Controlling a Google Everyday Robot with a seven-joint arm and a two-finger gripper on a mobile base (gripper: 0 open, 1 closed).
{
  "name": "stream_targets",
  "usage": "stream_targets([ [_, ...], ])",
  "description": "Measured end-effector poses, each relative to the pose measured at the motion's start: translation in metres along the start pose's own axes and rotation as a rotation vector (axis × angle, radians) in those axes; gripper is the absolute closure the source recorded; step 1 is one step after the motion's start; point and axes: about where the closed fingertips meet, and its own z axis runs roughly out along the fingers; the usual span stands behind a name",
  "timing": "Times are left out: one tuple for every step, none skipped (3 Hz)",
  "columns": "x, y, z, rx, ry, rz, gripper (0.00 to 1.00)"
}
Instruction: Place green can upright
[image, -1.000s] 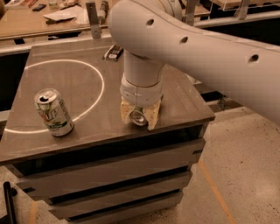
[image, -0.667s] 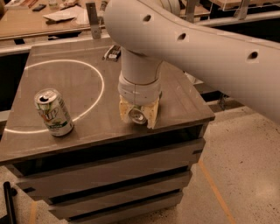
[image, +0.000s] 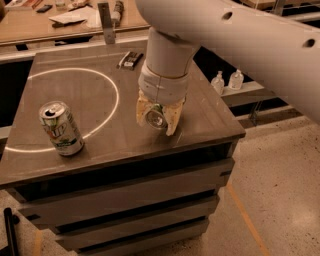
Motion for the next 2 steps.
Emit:
stream_targets([
  [0.013, 0.003, -0.018, 0.096, -0.075, 0.124, 1.0],
  [0.022, 0.0, -0.046, 0.262, -0.217, 0.289, 1.0],
])
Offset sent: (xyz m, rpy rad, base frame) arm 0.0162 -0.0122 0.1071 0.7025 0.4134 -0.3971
